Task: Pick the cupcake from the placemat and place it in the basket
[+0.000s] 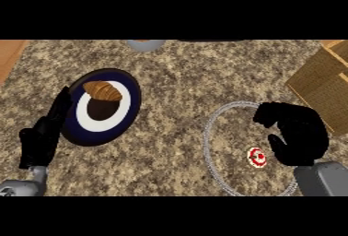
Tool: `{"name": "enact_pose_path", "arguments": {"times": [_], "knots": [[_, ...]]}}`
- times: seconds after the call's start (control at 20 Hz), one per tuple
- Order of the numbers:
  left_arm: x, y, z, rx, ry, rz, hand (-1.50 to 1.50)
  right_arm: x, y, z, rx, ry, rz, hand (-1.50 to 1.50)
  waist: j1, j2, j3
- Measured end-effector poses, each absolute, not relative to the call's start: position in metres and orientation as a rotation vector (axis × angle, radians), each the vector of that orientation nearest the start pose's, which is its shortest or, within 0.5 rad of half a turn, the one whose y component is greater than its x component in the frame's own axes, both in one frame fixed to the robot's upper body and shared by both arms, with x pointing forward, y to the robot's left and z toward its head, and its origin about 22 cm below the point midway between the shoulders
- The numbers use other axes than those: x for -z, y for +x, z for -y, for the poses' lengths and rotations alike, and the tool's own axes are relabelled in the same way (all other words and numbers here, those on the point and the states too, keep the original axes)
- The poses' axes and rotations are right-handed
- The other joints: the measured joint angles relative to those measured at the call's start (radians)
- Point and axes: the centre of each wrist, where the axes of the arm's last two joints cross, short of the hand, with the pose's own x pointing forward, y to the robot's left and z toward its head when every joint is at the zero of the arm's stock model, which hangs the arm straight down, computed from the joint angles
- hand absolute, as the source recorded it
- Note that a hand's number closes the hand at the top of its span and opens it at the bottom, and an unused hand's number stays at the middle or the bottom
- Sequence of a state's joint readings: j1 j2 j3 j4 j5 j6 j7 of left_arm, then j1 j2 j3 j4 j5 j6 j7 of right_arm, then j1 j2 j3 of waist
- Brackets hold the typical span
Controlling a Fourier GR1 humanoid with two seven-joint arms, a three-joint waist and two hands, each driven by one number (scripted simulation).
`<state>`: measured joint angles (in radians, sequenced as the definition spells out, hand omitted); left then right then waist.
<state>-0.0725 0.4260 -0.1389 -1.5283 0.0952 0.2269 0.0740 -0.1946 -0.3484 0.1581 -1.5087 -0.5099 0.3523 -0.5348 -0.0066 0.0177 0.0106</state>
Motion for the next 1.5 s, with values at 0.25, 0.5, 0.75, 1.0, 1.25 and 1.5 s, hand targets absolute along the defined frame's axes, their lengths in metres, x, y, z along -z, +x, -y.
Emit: {"name": "enact_pose_path", "arguments": {"times": [0.25, 0.5, 0.75, 1.0, 1.25, 1.5], "knots": [[-0.025, 0.274, -0.289, 0.179, 0.307, 1.4, 0.0, -0.029, 0.251, 0.257, -0.163, 0.671, 2.249, -1.5, -0.016, -0.013, -0.007], [-0.021, 0.275, -0.288, 0.183, 0.301, 1.356, 0.0, -0.049, 0.241, 0.318, -0.418, 0.256, 2.219, -1.5, -0.028, -0.02, -0.011], [-0.022, 0.28, -0.29, 0.183, 0.297, 1.346, 0.0, -0.098, 0.237, 0.373, -0.818, -0.042, 2.069, -1.5, -0.029, -0.02, -0.013], [-0.027, 0.284, -0.283, 0.192, 0.288, 1.353, 0.0, -0.142, 0.231, 0.406, -1.156, -0.069, 1.834, -1.5, -0.017, -0.021, -0.013], [-0.031, 0.291, -0.28, 0.198, 0.28, 1.352, 0.0, -0.156, 0.22, 0.412, -1.279, -0.052, 1.697, -1.5, -0.01, -0.02, -0.011], [-0.027, 0.294, -0.281, 0.214, 0.271, 1.354, 0.0, -0.159, 0.221, 0.411, -1.287, -0.062, 1.65, -1.5, -0.001, -0.019, -0.011]]}}
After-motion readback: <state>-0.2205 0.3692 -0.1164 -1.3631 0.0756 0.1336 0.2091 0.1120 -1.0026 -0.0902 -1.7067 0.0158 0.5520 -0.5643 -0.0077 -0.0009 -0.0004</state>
